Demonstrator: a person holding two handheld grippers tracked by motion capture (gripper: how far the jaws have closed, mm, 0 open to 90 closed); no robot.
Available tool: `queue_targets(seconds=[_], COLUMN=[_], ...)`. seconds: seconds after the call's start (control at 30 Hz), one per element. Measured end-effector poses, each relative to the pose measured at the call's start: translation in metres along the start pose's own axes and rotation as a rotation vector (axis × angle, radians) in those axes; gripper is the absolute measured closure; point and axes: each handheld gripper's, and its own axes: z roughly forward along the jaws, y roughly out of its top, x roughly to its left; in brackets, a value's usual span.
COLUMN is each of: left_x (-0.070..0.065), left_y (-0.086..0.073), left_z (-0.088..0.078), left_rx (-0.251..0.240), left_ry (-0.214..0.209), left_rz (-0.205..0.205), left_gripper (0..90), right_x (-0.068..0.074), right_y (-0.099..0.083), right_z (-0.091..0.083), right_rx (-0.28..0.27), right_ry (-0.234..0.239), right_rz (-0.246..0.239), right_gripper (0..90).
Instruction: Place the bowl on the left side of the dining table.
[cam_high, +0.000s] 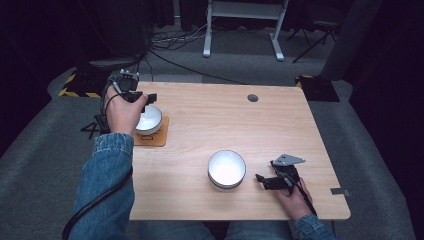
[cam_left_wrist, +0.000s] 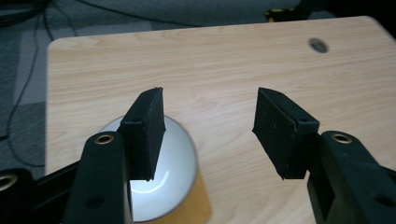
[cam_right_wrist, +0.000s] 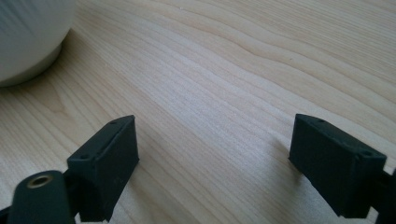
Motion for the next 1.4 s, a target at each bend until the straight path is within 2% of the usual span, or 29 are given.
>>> queue_targets(seconds=[0.17,0.27,0.37,0.4,0.6,0.73,0.8,0.87,0.97,1.03,1.13,1.27,1.3,1.4], left_x=[-0.017,-0.027,-0.036,-0.038,-0.048,-0.057,-0.060,-0.063,-0.066,-0.068,-0.069,-0.069,-0.069,-0.069], left_y=[-0.008,-0.015,-0.025,-0.029,-0.048,-0.059,-0.064,-0.070,-0.077,-0.081,-0.088,-0.100,-0.103,-0.110], left_z=[-0.012,-0.017,-0.025,-0.028,-0.044,-0.052,-0.056,-0.058,-0.061,-0.061,-0.062,-0.060,-0.059,-0.057], left_rx=[-0.010,-0.012,-0.018,-0.018,-0.036,-0.039,-0.036,-0.045,-0.037,-0.041,-0.037,-0.030,-0.028,-0.019], left_ry=[-0.043,-0.075,-0.101,-0.117,-0.161,-0.170,-0.158,-0.173,-0.183,-0.197,-0.203,-0.255,-0.258,-0.232], left_rz=[0.055,0.104,0.176,0.186,0.215,0.245,0.263,0.264,0.281,0.270,0.297,0.311,0.307,0.328], left_gripper=[43.6,43.0,42.4,42.4,42.4,41.9,41.5,41.5,41.5,41.5,41.2,40.3,40.3,40.3], right_x=[0.000,0.000,0.000,0.000,0.000,0.000,0.000,0.000,0.000,0.000,0.000,0.000,0.000,0.000], right_y=[0.000,0.000,0.000,0.000,0.000,0.000,0.000,0.000,0.000,0.000,0.000,0.000,0.000,0.000], right_z=[0.000,0.000,0.000,0.000,0.000,0.000,0.000,0.000,0.000,0.000,0.000,0.000,0.000,0.000], right_rx=[0.000,0.000,0.000,0.000,0.001,0.001,0.002,0.001,0.000,0.000,0.000,-0.001,-0.001,-0.001], right_ry=[0.000,0.000,0.000,0.001,0.002,0.001,0.004,0.004,0.005,0.005,0.005,0.004,0.007,0.007], right_rz=[0.000,0.000,0.000,0.000,0.001,0.000,-0.002,-0.003,-0.003,-0.003,-0.003,-0.002,-0.006,-0.001], right_gripper=[15.7,15.7,15.7,15.7,15.7,15.7,15.7,15.7,15.7,15.7,15.7,15.7,15.7,15.7])
